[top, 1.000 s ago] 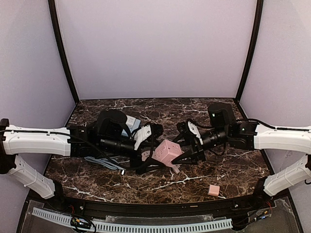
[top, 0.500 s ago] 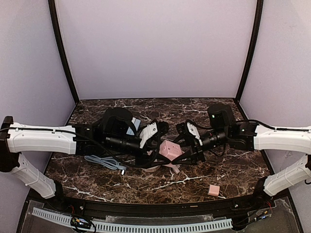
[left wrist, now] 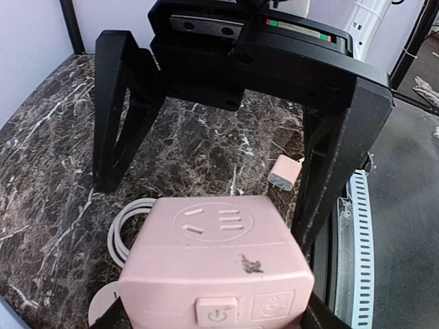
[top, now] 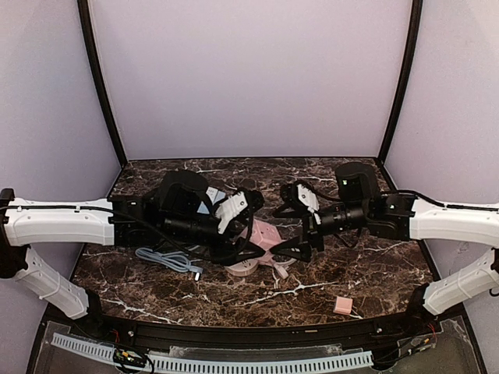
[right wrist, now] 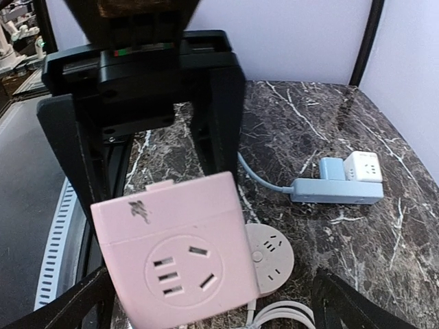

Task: Insert the plug

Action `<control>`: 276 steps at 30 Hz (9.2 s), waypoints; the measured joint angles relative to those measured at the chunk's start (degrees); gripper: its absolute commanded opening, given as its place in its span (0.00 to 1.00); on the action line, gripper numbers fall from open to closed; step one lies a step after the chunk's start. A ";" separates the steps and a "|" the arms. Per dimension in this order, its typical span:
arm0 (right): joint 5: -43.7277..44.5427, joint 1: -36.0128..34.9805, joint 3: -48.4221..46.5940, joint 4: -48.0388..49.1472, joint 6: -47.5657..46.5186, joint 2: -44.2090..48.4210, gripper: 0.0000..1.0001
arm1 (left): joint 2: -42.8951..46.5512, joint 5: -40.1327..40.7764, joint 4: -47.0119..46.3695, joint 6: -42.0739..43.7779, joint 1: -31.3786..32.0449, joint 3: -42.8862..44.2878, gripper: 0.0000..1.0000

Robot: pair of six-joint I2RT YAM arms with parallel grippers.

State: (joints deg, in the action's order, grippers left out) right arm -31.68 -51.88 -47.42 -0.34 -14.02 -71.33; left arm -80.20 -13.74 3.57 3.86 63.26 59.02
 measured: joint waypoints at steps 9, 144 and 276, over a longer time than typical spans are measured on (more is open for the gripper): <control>10.73 0.00 -0.79 -0.17 2.82 2.54 0.99 | 6.34 10.40 8.00 -4.76 -0.48 -1.55 0.01; 30.42 -5.42 14.88 -2.89 32.50 13.86 0.98 | -22.25 12.04 40.89 -6.62 -5.79 20.72 0.01; 45.79 -6.16 13.14 -33.18 63.60 22.01 0.99 | -22.95 17.75 27.12 19.98 -5.16 19.15 0.99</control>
State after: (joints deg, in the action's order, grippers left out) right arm 14.11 -58.04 -34.28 -33.52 49.58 -49.32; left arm -103.15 4.01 30.70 23.83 58.11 78.17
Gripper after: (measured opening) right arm 0.986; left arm 0.987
